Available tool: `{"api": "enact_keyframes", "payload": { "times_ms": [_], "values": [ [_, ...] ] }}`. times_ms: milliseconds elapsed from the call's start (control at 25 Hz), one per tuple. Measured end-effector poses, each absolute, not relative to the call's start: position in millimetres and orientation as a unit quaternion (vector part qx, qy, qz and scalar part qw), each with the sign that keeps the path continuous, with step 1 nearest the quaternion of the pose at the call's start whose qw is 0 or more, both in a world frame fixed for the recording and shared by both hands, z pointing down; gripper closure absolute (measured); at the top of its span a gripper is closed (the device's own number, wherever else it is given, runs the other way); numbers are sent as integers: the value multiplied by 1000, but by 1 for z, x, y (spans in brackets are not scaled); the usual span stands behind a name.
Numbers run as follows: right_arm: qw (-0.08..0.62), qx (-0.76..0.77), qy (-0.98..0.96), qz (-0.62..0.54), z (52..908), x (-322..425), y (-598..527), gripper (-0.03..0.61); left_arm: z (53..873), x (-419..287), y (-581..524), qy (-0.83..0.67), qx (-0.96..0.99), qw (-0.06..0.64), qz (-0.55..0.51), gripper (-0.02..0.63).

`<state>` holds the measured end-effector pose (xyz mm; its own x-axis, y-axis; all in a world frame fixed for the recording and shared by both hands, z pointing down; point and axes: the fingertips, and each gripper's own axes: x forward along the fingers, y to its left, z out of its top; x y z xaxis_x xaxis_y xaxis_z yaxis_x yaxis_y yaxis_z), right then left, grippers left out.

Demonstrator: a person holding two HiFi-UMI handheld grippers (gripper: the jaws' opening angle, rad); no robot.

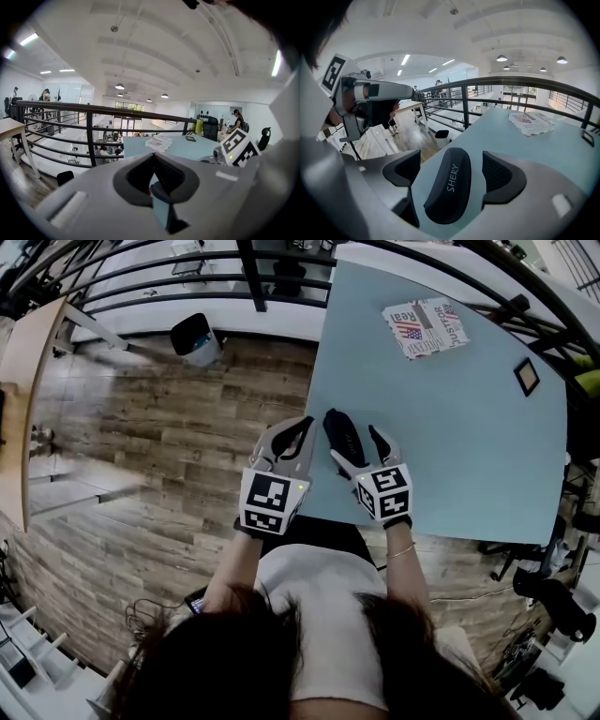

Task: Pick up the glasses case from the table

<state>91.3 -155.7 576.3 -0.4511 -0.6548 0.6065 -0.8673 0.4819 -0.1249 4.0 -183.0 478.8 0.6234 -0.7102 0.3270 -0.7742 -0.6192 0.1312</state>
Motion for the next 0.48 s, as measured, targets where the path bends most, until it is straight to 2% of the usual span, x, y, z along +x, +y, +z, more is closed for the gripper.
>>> {"api": "enact_keyframes", "payload": {
  "times_ms": [480],
  "values": [
    [279,459,-804,254,631,86,-159,193,517,15,-183,-403,892,157,132,557]
  ]
}}
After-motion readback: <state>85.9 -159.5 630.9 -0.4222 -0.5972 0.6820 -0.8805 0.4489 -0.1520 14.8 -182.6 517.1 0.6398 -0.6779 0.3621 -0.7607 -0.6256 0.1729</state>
